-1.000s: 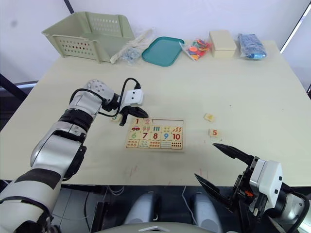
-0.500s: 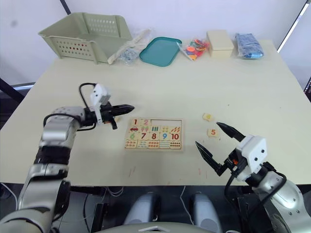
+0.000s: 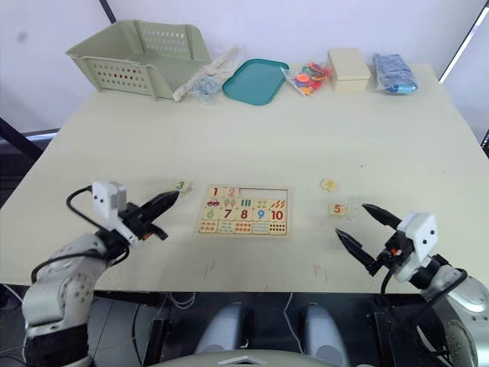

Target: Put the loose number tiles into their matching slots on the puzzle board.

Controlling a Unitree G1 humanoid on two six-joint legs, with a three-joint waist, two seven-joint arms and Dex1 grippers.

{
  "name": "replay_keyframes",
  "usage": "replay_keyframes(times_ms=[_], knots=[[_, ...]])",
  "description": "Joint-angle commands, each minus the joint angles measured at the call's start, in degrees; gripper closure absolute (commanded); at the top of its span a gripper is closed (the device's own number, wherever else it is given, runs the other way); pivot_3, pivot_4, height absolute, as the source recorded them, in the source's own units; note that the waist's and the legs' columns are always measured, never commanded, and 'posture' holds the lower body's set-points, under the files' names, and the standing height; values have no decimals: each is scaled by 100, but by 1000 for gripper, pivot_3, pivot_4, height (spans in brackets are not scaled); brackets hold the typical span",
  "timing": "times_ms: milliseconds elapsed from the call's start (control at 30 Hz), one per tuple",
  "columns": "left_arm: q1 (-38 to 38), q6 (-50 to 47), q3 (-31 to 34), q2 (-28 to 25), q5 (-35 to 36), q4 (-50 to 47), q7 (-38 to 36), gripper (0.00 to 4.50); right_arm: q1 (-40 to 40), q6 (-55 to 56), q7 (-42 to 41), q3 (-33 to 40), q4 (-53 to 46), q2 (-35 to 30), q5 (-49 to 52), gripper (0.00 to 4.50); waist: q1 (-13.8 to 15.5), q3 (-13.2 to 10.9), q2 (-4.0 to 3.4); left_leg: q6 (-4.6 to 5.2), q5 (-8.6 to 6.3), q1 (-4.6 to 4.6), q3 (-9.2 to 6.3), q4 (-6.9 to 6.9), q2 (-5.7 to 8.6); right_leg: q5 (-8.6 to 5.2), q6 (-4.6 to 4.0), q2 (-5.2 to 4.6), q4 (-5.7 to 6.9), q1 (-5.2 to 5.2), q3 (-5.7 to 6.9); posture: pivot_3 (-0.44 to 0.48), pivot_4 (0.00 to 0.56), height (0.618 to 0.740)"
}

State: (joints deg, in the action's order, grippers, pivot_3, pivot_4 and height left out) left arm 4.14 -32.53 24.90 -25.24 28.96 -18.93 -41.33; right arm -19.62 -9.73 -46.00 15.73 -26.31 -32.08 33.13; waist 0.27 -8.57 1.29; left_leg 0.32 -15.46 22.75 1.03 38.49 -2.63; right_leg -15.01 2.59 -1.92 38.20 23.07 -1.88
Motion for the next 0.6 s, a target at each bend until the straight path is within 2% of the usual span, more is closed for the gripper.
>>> replay_keyframes(times_ms=[33, 67, 100, 167, 233, 300, 400, 433, 600], knots=[[385, 187, 346, -36, 319, -294, -36, 4447, -185, 85, -397, 374, -72, -137, 347, 0, 1, 1, -1, 0, 0, -1, 4, 0, 0, 0, 0, -1, -1, 0, -3, 0, 150, 740], [517, 221, 416, -34, 428, -323, -81, 4447, -257, 72, -490, 472, -72, -145, 473, 0, 1, 1, -1, 0, 0, -1, 5, -1, 0, 0, 0, -1, -1, 0, -3, 0, 150, 740], [687, 312, 417, -58, 429, -340, -148, 3946, -354, 51, -611, 583, -36, -183, 571, 0, 3, 2, -2, 0, 0, 0, 3, -1, 0, 0, 0, 0, -2, 0, -2, 0, 150, 740], [983, 447, 385, -39, 441, -400, -201, 3235, -515, 103, -854, 808, 108, -267, 645, 0, 3, 2, -2, 0, 0, -1, 6, -3, 0, 0, 0, 0, -4, -1, -3, 0, 150, 740], [1173, 547, 450, -49, 470, -393, -184, 2266, -638, 138, -956, 993, 139, -296, 673, 0, 16, 3, -2, 1, -1, -2, 7, -3, 0, 0, 0, -1, -10, -3, -4, 0, 150, 740], [1322, 577, 488, -51, 526, -475, -133, 1677, -760, 175, -1102, 1126, 178, -324, 693, 0, 21, 3, -3, 1, -1, -2, 6, -4, 0, -1, 0, 1, -10, -3, -3, 0, 150, 740], [1572, 605, 510, -71, 576, -636, -113, 257, -893, 322, -1298, 1245, 353, -250, 656, 0, 30, 5, -5, 2, -1, -3, 8, -5, 0, -1, 0, 1, -12, -3, -5, 0, 150, 740], [1666, 604, 537, -82, 605, -676, -120, 34, -921, 373, -1325, 1270, 408, -232, 616, 0, 33, 6, -4, 2, -1, -2, 8, -6, 0, -1, 0, 1, -13, -3, -5, 0, 150, 740], [1870, 640, 577, -131, 696, -761, -64, 34, -975, 464, -1392, 1317, 512, -209, 561, 0, 34, 10, -12, 2, -2, -4, 10, -7, 0, -2, 0, 2, -14, -3, -6, 0, 150, 740]])
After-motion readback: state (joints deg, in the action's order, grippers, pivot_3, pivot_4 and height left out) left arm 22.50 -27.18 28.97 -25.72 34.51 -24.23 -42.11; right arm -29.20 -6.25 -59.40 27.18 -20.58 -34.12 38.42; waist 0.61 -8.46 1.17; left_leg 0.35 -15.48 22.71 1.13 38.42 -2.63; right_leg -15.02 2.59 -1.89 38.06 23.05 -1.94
